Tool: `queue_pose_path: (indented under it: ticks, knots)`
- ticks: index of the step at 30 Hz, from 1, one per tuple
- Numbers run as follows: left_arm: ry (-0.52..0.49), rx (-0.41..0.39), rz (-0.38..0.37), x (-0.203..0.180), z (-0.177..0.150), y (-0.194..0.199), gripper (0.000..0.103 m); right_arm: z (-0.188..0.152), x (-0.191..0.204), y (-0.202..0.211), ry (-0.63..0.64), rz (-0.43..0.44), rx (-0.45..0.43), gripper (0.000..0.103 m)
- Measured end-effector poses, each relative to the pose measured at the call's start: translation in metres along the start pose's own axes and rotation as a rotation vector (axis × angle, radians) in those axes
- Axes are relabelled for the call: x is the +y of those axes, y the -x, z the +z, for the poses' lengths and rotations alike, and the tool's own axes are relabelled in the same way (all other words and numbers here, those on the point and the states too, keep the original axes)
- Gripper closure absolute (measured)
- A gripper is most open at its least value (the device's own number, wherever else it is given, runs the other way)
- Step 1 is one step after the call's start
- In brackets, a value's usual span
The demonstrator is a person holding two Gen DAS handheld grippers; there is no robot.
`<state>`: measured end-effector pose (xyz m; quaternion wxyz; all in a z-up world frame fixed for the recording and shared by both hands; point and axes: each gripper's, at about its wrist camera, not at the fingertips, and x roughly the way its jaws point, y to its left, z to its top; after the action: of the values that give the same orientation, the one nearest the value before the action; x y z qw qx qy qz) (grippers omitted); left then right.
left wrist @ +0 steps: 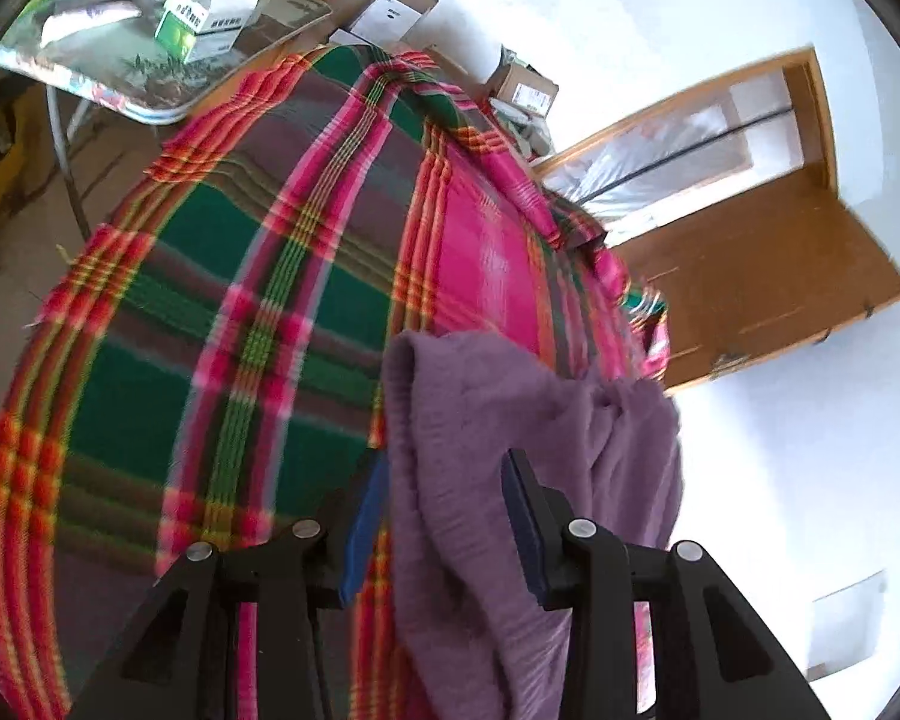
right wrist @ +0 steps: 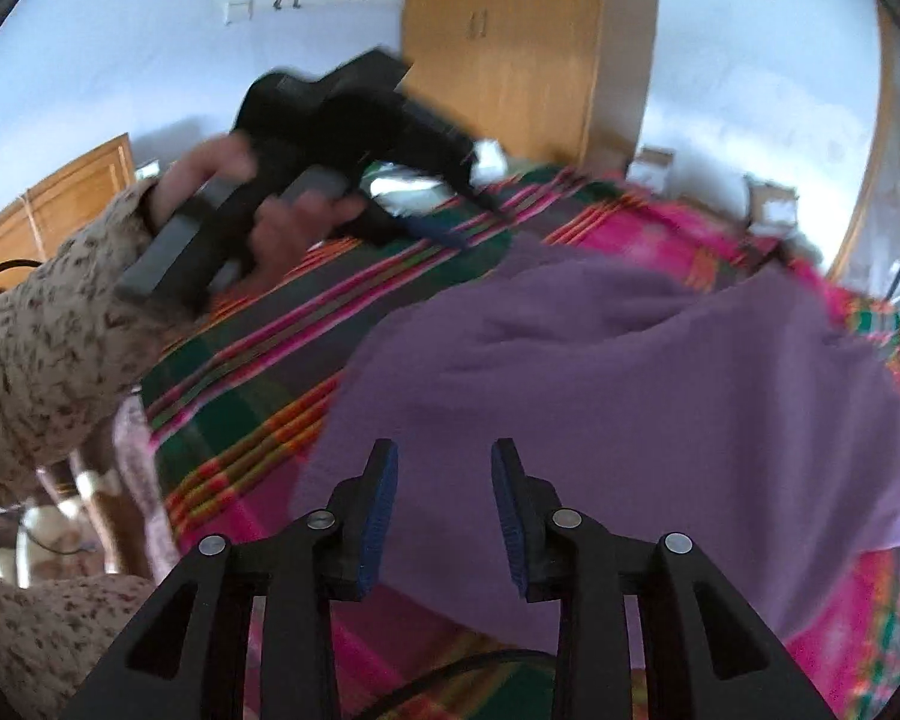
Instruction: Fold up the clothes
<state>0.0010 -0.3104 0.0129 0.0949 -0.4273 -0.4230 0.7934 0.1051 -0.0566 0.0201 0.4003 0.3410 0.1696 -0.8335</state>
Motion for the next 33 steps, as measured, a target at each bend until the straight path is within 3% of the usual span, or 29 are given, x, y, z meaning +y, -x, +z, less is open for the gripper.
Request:
queue_pose_path:
  ticks: [3,6,8,16,19,24,27,31,33]
  knots:
    - [0.018,-0.026,-0.007,0.001,0.008,0.001,0.063,-0.001,0.004,-0.010,-0.037,0.048,0.015,0.068]
    - [0.029,-0.018,0.032,0.004,0.016,-0.007,0.063,-0.002,0.009,-0.019,-0.063,0.068,0.032,0.063]
    - [0.028,0.005,0.063,0.004,0.020,-0.014,0.061,0.000,0.009,-0.022,-0.085,0.079,0.038,0.045]
    - [-0.002,0.032,0.092,-0.004,0.030,-0.035,0.061,0.001,0.018,-0.034,-0.072,0.066,0.069,0.042]
    - [-0.011,0.037,0.110,-0.009,0.031,-0.040,0.061,-0.001,0.021,-0.037,-0.058,0.029,0.086,0.042]
    - [-0.062,0.039,0.183,-0.015,0.030,-0.048,0.087,-0.002,0.022,-0.040,-0.054,0.009,0.096,0.042]
    - [-0.049,0.025,0.176,-0.012,0.033,-0.043,0.097,-0.001,0.020,-0.042,-0.063,0.005,0.102,0.044]
    - [-0.031,-0.009,0.165,-0.009,0.038,-0.035,0.100,0.004,0.019,-0.047,-0.060,0.021,0.106,0.066]
    - [-0.025,-0.033,0.158,-0.008,0.042,-0.030,0.100,0.006,0.019,-0.048,-0.065,0.022,0.109,0.069]
